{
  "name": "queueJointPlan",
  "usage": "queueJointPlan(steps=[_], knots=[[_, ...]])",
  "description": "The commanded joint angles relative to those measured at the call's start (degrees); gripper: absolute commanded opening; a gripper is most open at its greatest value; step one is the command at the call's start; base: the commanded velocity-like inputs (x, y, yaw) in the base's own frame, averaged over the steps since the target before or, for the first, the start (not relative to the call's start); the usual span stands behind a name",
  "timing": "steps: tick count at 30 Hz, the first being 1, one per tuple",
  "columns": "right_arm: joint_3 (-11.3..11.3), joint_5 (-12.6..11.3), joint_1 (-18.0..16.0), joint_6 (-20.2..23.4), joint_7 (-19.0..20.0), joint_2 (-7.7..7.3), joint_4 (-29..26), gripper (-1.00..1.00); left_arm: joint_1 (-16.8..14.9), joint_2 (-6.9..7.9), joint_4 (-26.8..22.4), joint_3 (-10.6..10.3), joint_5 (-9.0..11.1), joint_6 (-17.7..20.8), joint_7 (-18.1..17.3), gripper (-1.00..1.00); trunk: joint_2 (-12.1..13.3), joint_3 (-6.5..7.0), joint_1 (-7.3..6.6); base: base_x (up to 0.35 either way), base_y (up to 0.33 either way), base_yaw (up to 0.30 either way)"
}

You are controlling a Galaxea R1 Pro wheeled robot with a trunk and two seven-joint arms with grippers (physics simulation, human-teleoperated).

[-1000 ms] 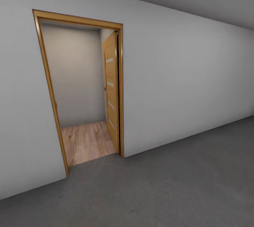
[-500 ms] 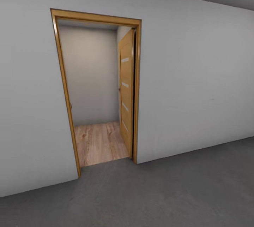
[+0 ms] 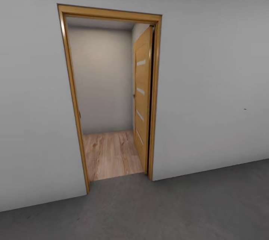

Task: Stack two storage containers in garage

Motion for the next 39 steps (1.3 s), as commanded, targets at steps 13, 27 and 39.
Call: queueJointPlan(steps=[13, 27, 39], knots=[[0.41, 0.20, -0.09, -0.33, 0.03, 0.09, 0.18, 1.00, -0.04, -0.01, 0.01, 0.26, 0.26, -0.04, 0.06, 1.00, -0.06, -0.09, 0.04, 0.322, 0.000, 0.001], [0.38, 0.22, -0.09, -0.33, 0.07, 0.08, 0.18, 1.00, -0.04, -0.01, 0.01, 0.27, 0.26, -0.11, 0.06, 1.00, -0.06, -0.09, 0.04, 0.322, 0.000, 0.053], [0.37, 0.20, -0.09, -0.33, 0.07, 0.04, 0.18, 1.00, -0.04, -0.01, 0.01, 0.27, 0.26, -0.12, 0.06, 1.00, -0.06, -0.09, 0.04, 0.322, -0.025, 0.259]])
